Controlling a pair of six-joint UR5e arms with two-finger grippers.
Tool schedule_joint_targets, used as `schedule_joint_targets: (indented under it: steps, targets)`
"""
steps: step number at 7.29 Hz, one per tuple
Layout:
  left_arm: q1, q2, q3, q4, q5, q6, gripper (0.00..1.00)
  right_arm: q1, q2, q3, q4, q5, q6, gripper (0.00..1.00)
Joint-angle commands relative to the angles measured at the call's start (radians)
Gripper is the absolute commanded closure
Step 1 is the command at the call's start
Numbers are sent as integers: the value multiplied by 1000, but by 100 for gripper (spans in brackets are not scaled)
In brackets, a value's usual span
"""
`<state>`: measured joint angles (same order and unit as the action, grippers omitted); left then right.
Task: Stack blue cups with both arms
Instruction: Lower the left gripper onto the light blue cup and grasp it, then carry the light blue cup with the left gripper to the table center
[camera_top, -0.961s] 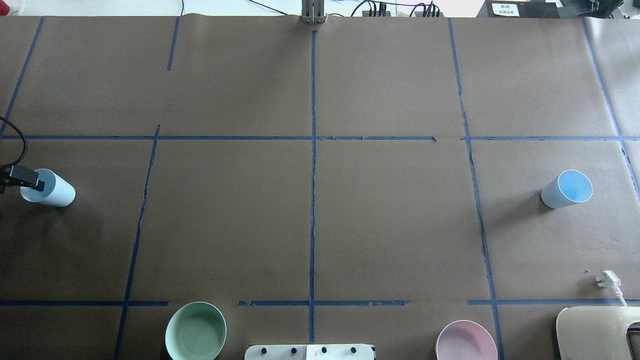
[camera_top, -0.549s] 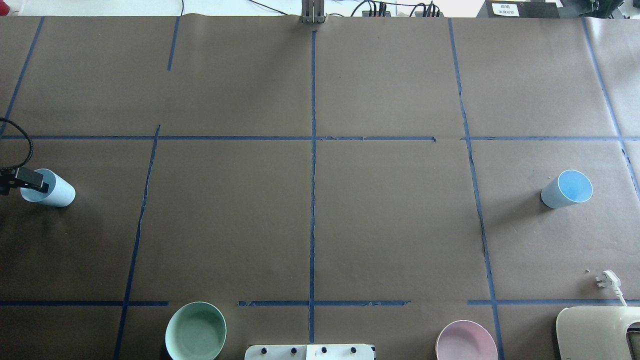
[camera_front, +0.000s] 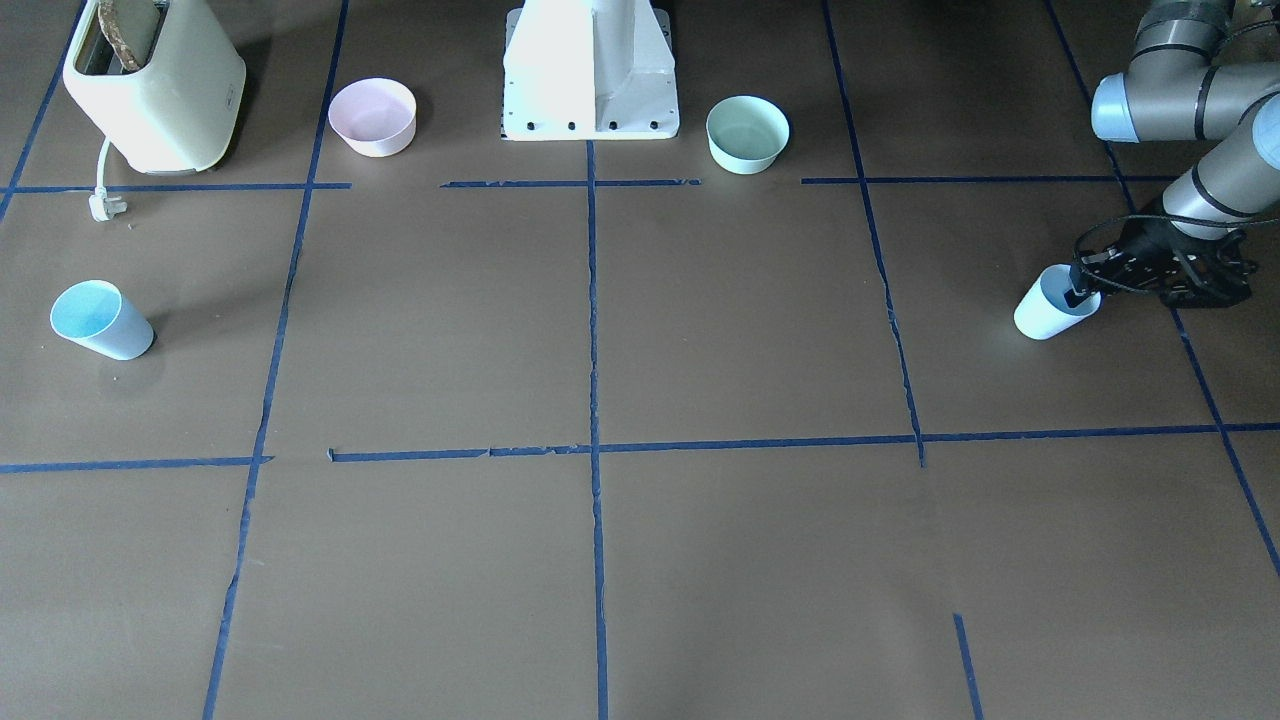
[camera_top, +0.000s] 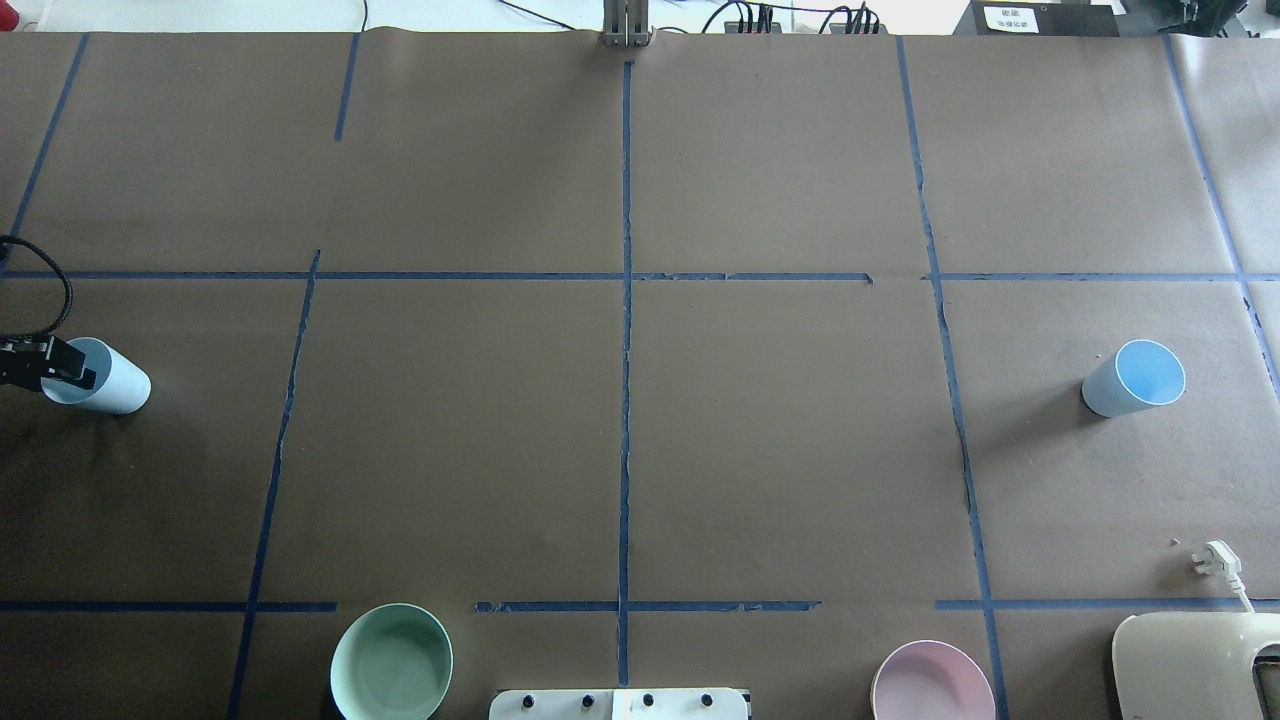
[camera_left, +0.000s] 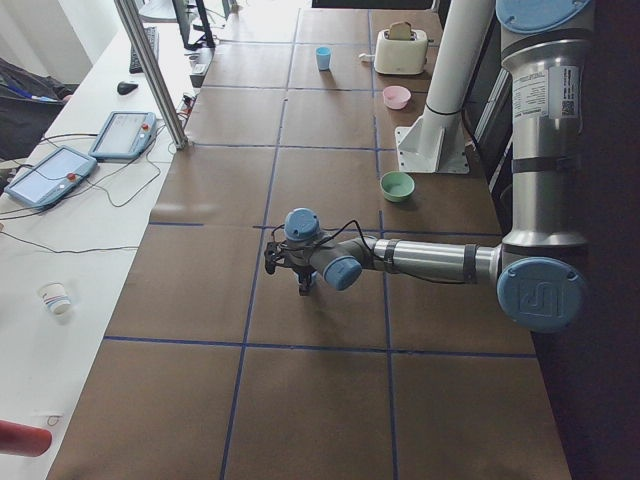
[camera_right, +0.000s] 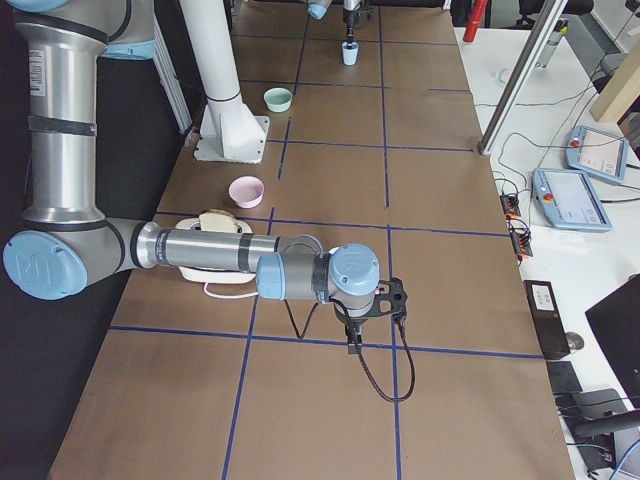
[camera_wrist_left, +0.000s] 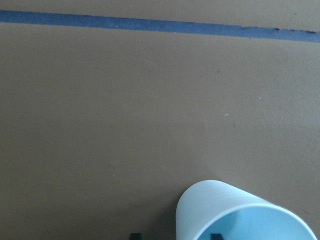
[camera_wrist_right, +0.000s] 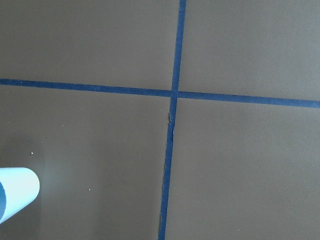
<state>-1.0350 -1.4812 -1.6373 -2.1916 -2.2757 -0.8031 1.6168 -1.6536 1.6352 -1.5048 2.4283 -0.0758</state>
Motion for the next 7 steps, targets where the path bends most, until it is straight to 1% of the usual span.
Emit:
schedule_joint_targets:
  steps: [1,2,3,4,5,6,7]
  targets:
    - [-8,-1,-86,54,-65,-40,100,0,11,6,2,0,2,0]
    - [-10,-4,-177,143,-83,-69,100,0,14,6,0,2,2,0]
    - [-8,-55,-256,282,-77,-97,100,-2,14,5,18,0,2,0]
    - [-1,-127,-301,391,-73,-147,100,-2,12,0,18,2,4,0]
    - [28,-225,-308,423,-71,-254,100,-2,14,3,20,3,5,0]
    - [133,-325,-311,427,-50,-439,100,-20,34,11,18,-8,4,0]
    - [258,-418,-303,461,46,-579,100,-20,52,11,17,-9,2,0]
